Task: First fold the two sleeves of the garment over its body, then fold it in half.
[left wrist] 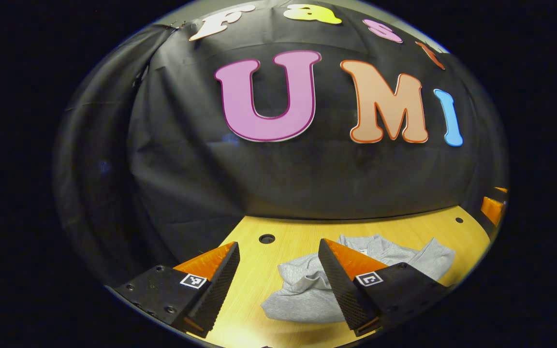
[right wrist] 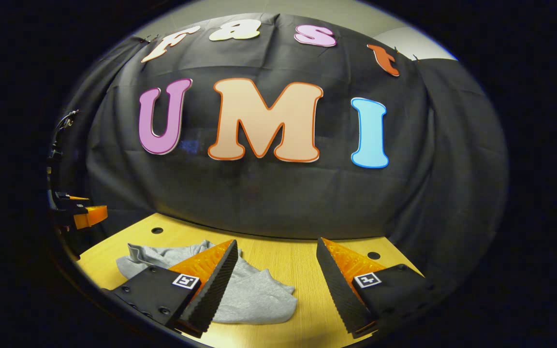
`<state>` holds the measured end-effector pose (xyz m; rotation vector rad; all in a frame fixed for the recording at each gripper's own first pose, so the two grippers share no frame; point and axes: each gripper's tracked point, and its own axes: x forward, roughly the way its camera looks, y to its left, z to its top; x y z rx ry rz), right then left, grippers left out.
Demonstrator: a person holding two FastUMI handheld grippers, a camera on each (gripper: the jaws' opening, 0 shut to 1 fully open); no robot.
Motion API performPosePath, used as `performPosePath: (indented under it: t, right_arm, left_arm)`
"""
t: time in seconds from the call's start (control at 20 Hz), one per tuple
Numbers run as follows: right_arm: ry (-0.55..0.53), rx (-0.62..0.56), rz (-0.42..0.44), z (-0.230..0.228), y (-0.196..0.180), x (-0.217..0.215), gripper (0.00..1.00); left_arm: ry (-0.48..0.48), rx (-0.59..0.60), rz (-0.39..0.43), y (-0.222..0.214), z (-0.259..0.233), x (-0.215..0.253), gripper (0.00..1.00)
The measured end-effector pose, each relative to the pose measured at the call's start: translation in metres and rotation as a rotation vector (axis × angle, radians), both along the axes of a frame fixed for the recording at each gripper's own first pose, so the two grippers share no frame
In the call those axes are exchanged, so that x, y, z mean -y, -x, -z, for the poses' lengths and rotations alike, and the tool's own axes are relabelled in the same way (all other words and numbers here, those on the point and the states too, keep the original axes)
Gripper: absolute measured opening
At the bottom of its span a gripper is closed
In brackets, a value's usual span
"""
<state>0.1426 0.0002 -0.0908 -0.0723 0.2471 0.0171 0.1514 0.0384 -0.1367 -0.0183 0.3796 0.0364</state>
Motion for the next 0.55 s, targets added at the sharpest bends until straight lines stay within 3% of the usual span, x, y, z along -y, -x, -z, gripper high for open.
performPosePath:
  t: [0.2, 0.25, 0.55]
  right_arm:
    - [-0.055, 0.005, -0.005, -0.002, 0.03, -0.004, 1.0]
    - [-0.066, 0.001, -0.002, 0.0, 0.037, -0.004, 1.0]
    - [-0.083, 0.01, -0.006, -0.006, 0.057, -0.006, 1.0]
  left_arm:
    - [-0.021, 0.063, 0.014, 0.031, -0.027, 0.0, 0.99]
    - [-0.028, 0.067, 0.015, 0.037, -0.028, 0.0, 0.95]
    - [-0.024, 0.065, 0.013, 0.065, -0.034, 0.003, 0.95]
